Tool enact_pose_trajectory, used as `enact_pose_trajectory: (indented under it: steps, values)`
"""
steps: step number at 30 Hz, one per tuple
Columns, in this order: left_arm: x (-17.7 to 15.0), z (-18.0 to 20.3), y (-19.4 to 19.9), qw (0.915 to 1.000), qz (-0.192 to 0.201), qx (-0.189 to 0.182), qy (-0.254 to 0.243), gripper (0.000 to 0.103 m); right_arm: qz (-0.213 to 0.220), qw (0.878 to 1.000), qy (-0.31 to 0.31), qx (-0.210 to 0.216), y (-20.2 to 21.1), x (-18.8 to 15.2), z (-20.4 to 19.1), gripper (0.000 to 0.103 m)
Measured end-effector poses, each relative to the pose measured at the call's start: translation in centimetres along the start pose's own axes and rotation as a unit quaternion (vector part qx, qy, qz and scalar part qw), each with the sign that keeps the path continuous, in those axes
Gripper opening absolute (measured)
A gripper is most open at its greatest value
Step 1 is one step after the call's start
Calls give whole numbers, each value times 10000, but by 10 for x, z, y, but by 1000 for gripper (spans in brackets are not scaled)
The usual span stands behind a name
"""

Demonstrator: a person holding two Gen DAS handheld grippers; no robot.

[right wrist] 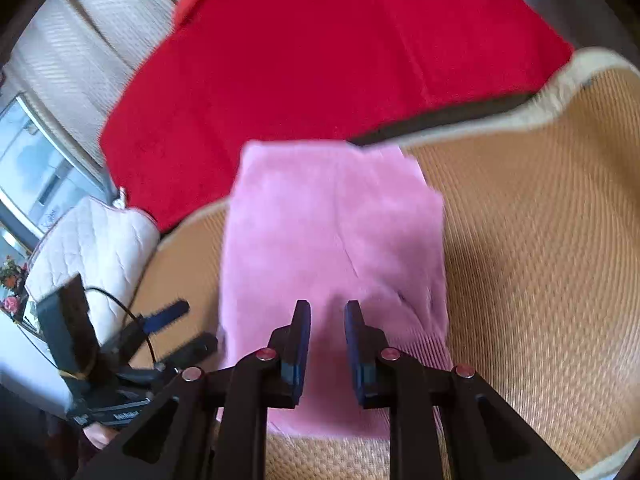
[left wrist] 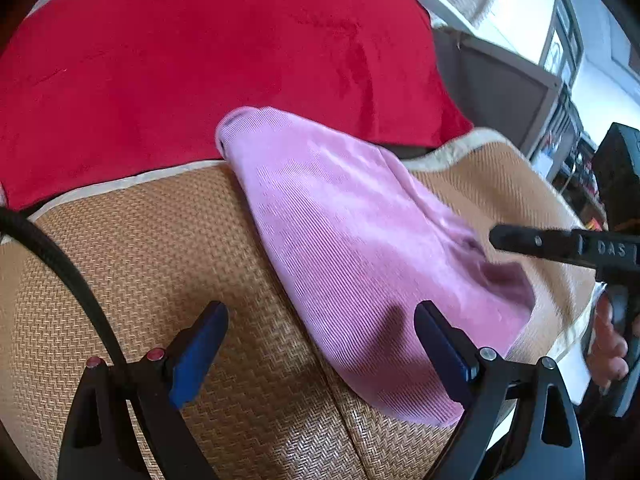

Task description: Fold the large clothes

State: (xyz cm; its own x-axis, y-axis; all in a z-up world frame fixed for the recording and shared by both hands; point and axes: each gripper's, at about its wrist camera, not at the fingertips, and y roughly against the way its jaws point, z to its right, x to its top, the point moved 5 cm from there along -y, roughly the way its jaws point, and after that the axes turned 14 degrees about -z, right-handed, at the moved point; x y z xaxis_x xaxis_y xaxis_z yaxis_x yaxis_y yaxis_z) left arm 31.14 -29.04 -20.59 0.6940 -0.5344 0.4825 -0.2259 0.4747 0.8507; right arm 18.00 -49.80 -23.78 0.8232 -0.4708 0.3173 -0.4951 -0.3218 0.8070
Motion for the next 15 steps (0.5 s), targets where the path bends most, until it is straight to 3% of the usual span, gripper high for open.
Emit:
enact_pose_trajectory:
  steps: [4,6,7,8,10,12,15]
  values:
    - [-1,-13,3,9995,78,120,273,94,67,9999,82,-133,-8,27,-11,32]
    - [0,-17,-11,9992,-115,188,346,94,-2,9997,8,-245,-25,37,-8,66]
    - [0,-15,-21,9987,-322,228,309,94,-28,9994,-73,-329,-34,37,-3,90]
    - [-4,-14,-34,9977,-580,237,257,94,-124,9989,-156,-433,-52,37,0,91]
    - [-4,-17,-35,9978,-541,126,356,95,-485,9972,-208,-523,-81,35,6,91]
    - [0,-20,-28,9978,-526,91,393,94,-328,9974,-97,-641,-76,34,2,91]
    - [3,-21,-16,9986,-282,121,434,94,155,9995,-197,-206,-46,35,3,91]
